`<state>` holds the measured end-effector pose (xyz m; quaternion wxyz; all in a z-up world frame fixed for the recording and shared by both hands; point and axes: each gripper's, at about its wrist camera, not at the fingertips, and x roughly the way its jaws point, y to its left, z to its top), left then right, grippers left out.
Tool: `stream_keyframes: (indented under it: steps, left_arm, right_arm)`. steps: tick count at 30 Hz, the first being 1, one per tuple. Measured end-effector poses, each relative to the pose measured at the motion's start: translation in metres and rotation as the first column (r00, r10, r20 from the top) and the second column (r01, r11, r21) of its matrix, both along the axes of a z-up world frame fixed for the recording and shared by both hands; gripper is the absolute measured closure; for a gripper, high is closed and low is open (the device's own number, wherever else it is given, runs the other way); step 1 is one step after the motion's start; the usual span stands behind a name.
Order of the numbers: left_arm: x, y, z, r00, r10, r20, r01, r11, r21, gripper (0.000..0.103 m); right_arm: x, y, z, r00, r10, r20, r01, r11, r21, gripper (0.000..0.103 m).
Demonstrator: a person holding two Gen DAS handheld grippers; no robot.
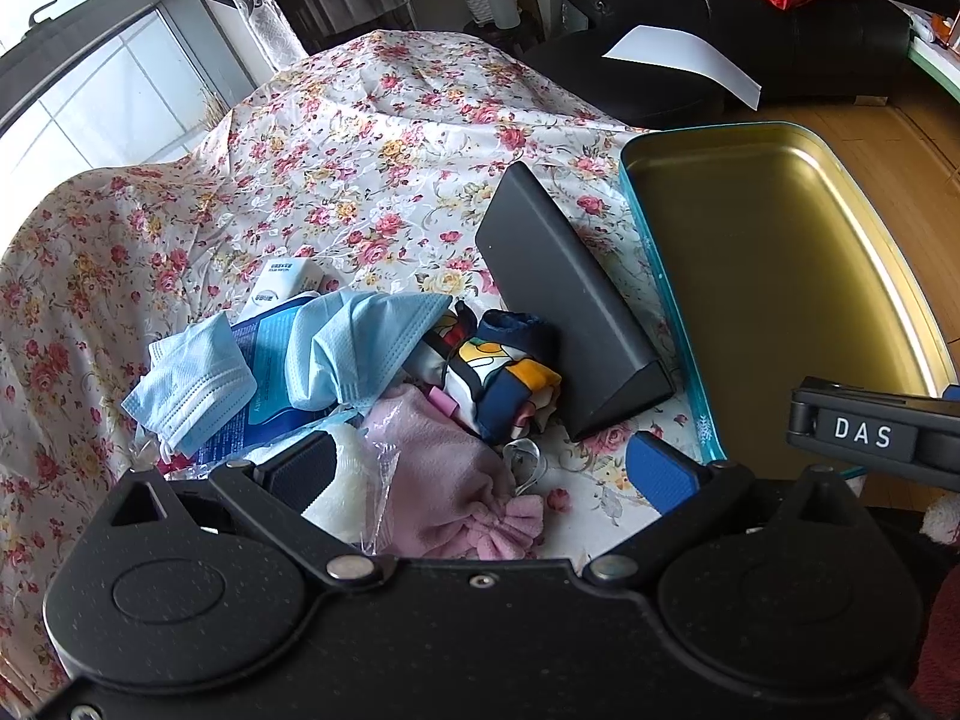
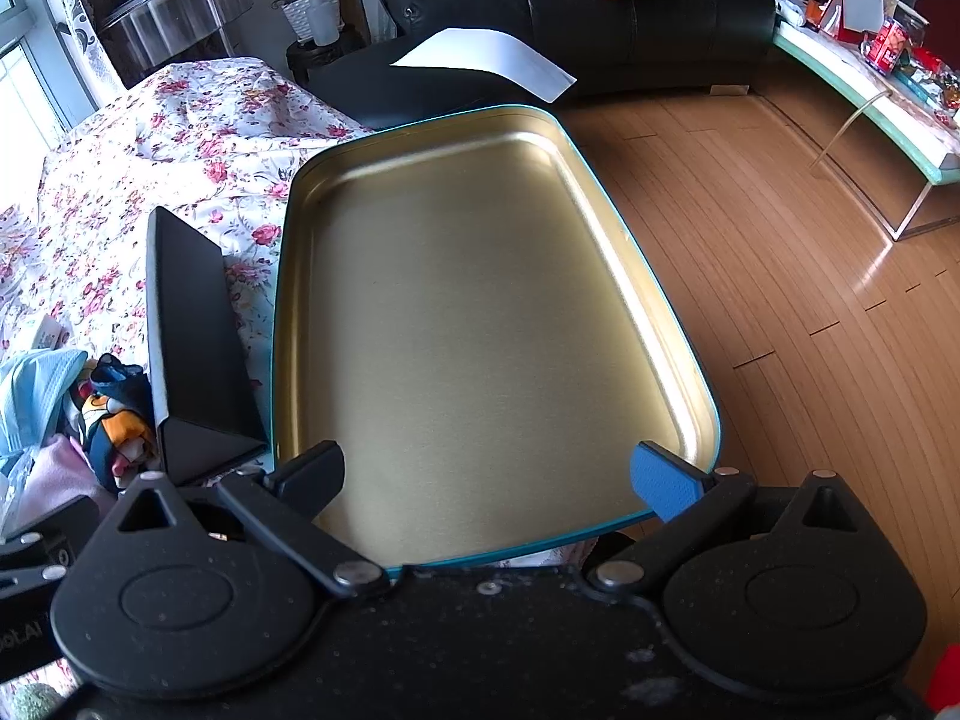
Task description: Organize soft objects
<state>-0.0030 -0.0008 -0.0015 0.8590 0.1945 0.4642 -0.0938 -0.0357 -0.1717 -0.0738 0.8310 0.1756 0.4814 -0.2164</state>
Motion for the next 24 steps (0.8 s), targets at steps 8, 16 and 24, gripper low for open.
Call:
stream_keyframes:
  steps: [8,16,24]
  left_arm:
    - [-0.0002,0.0009,-0.0015,1.0,0.002,-0.002,-0.002,1.0,0.001,0.004]
    - [0.0006,0.0013,-0.0023,1.0,0.009,-0.003,-0.009,1.0,0.003,0.004]
    - [0.003,0.007,-0.002,1.0,0.025,-0.011,-0.025,1.0,-0.005,0.004]
  right_arm:
    - [0.0002,0.0001,-0.0002,1.0,0.0,0.001,0.0,1.0,0.001,0.001]
    - [0.0001,-0.0001,-0.0001,1.0,0.0,0.002,0.0,1.0,0.003,0.001]
    - [0.0012,0.0009,0.0,1.0,0.005,0.001,-0.005,1.0,0.001,0.001]
